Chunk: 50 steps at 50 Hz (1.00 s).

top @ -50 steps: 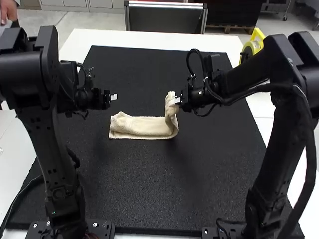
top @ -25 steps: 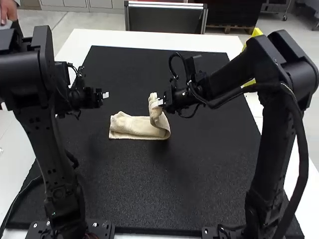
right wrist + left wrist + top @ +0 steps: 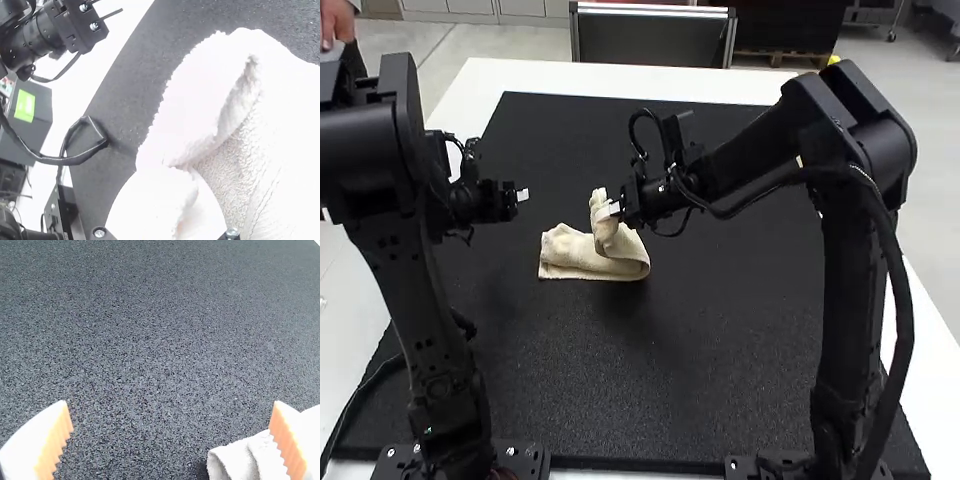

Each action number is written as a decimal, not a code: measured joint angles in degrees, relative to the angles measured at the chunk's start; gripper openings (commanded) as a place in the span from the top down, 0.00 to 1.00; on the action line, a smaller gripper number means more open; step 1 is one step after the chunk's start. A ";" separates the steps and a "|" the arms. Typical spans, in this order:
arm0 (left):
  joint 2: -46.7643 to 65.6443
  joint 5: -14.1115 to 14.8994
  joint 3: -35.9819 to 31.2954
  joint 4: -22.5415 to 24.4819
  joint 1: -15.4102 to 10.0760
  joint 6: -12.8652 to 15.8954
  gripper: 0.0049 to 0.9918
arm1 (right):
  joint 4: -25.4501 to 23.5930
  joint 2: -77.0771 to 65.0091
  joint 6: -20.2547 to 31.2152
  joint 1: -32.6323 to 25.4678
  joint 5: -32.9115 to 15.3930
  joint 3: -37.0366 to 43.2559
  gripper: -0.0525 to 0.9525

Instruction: Fold the towel.

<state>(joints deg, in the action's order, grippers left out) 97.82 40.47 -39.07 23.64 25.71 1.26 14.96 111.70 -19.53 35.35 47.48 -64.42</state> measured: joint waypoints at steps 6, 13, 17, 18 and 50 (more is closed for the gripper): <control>0.00 0.00 0.00 0.00 0.92 0.13 0.06 | 0.50 1.64 -0.22 0.92 0.15 -1.60 0.97; 0.00 0.00 0.00 0.00 1.73 0.44 0.06 | 0.96 3.87 -0.55 1.97 0.33 -3.89 0.97; 0.00 0.00 0.00 0.00 2.16 0.46 0.06 | 1.11 5.05 -0.76 2.56 0.35 -5.31 0.97; 0.00 0.00 0.00 0.00 2.27 0.46 0.06 | 1.16 5.51 -0.85 2.78 0.35 -5.88 0.97; 0.00 0.00 0.00 0.22 2.58 0.68 0.06 | 1.79 13.55 -2.64 5.40 0.76 -15.74 0.56</control>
<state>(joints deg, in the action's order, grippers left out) 97.82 40.47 -39.07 23.86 28.29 1.93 16.75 125.25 -22.17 40.75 48.25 -80.16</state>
